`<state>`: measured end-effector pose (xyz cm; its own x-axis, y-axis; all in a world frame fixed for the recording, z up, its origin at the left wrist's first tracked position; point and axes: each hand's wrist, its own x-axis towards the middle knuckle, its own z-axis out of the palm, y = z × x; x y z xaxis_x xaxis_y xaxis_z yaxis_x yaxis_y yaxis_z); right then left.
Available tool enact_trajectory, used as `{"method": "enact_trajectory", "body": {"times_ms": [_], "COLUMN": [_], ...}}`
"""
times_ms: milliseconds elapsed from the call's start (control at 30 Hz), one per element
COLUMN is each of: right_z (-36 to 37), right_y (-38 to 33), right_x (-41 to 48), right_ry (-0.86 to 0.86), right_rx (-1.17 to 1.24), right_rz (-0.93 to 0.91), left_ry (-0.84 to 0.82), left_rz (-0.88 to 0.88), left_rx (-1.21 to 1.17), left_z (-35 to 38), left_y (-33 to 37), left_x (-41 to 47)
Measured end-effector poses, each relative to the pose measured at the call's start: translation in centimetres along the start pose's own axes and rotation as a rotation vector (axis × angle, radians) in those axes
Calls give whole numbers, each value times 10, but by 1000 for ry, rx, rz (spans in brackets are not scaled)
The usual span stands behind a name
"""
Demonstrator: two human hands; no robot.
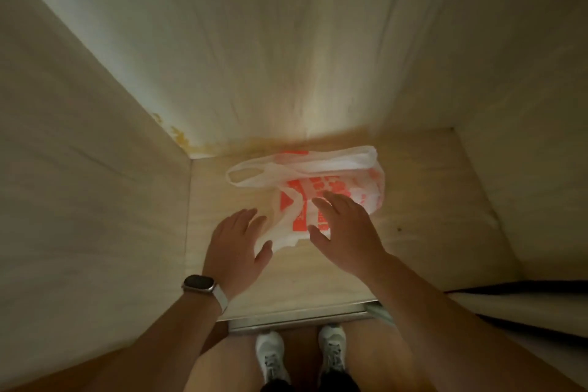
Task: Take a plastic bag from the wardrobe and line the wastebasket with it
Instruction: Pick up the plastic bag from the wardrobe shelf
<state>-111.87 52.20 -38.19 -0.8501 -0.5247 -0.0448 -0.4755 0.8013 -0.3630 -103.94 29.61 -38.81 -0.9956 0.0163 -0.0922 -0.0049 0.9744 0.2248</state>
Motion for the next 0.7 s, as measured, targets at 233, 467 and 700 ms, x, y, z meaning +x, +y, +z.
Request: {"method": "enact_trajectory", "body": {"times_ms": [233,467,700], "right_z": [75,127,173], "right_y": [29,63,86], "right_x": [53,130,184], "right_ry": [-124,-124,-160], "right_rx": [-101,-158,-186], "right_rz": [-63,-61,-38], "left_ry": [-83,-109,57], "left_rz": [-14,48,48], "left_rx": [-82,-77,-198], "left_z": [87,176,221], "left_y": [-34,-62,-81], "left_x": [31,66,93]}}
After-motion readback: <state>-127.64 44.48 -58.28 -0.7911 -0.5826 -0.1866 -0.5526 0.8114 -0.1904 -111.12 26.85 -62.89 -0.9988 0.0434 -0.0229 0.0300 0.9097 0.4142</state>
